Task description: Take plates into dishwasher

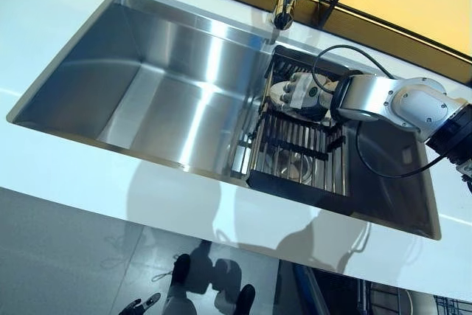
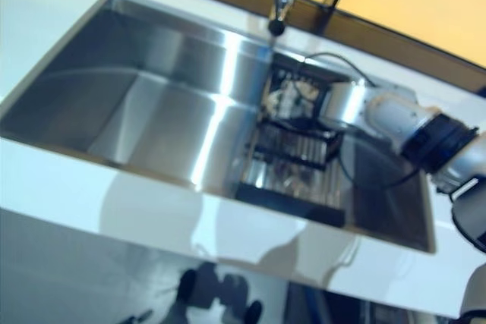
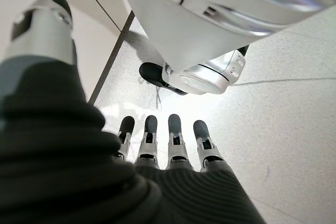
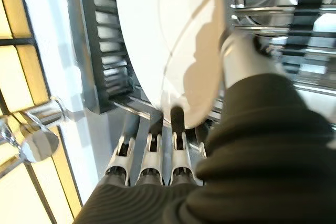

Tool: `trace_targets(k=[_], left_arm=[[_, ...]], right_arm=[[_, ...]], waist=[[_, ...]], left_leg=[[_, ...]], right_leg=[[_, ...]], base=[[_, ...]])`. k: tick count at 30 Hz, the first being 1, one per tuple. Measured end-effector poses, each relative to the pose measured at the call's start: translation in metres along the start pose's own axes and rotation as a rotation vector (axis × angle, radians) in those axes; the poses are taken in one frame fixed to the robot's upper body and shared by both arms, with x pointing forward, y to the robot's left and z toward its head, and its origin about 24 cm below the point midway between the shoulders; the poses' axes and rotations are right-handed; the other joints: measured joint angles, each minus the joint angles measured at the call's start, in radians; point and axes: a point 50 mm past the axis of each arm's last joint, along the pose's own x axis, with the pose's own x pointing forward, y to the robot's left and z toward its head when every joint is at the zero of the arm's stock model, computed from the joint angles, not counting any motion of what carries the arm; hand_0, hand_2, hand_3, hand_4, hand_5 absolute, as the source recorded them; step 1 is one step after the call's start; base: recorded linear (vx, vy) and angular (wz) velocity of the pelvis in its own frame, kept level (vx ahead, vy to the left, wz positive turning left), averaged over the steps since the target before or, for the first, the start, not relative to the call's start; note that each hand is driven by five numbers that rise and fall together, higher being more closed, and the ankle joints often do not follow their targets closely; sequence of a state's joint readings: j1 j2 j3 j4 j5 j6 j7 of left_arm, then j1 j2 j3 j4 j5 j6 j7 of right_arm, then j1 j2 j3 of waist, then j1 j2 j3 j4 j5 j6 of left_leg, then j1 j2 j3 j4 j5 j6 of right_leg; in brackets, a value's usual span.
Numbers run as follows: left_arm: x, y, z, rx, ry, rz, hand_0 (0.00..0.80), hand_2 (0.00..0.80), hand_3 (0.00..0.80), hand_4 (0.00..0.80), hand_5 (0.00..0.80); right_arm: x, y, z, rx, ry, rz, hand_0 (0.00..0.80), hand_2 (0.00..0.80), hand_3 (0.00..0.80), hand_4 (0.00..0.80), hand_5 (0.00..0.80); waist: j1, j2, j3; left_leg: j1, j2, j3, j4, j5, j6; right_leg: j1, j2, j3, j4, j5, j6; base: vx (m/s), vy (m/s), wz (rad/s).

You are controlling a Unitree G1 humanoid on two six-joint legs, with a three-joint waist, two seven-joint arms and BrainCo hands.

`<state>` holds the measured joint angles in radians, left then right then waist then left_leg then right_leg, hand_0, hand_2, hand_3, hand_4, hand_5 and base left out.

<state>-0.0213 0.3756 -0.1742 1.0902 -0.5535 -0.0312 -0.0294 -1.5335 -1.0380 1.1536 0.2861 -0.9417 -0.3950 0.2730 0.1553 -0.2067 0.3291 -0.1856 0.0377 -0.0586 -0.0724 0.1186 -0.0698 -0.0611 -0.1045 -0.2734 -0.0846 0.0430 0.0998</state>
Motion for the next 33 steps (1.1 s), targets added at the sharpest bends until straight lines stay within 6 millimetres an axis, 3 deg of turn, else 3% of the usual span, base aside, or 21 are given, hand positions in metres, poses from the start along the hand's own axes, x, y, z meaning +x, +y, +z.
trace_targets(k=[20, 25, 33], left_arm=[[0.0, -0.002, 0.003, -0.01, -0.009, -0.005, 0.0, 0.0, 0.0, 0.0, 0.0], [0.0, -0.002, 0.002, -0.009, -0.007, -0.004, 0.0, 0.0, 0.0, 0.0, 0.0], [0.0, -0.001, 0.002, -0.003, -0.01, 0.001, 0.0, 0.0, 0.0, 0.0, 0.0]], right_arm=[[-0.002, 0.011, -0.014, 0.092, 0.083, 0.007, 0.8, 0.8, 0.8, 0.8, 0.8], [-0.009, 0.02, -0.027, 0.239, 0.149, 0.0, 0.8, 0.8, 0.8, 0.8, 0.8], [-0.023, 0.037, -0.052, 0.621, 0.297, -0.074, 0.8, 0.8, 0.8, 0.8, 0.8]], waist=[[0.0, 0.001, 0.003], [0.0, 0.0, 0.002], [-0.004, -0.005, -0.013]], left_leg=[[0.022, 0.001, 0.004, -0.004, 0.009, 0.0], [0.034, 0.001, 0.006, -0.005, 0.009, 0.0], [0.065, 0.005, 0.027, -0.011, 0.009, 0.001]], right_leg=[[0.016, 0.0, 0.0, 0.0, 0.008, -0.01], [0.028, -0.001, 0.001, 0.0, 0.009, -0.011], [0.047, -0.001, 0.004, 0.0, 0.011, -0.014]], base=[[0.002, 0.001, 0.0], [0.0, 0.0, 0.0], [0.02, -0.002, -0.06]])
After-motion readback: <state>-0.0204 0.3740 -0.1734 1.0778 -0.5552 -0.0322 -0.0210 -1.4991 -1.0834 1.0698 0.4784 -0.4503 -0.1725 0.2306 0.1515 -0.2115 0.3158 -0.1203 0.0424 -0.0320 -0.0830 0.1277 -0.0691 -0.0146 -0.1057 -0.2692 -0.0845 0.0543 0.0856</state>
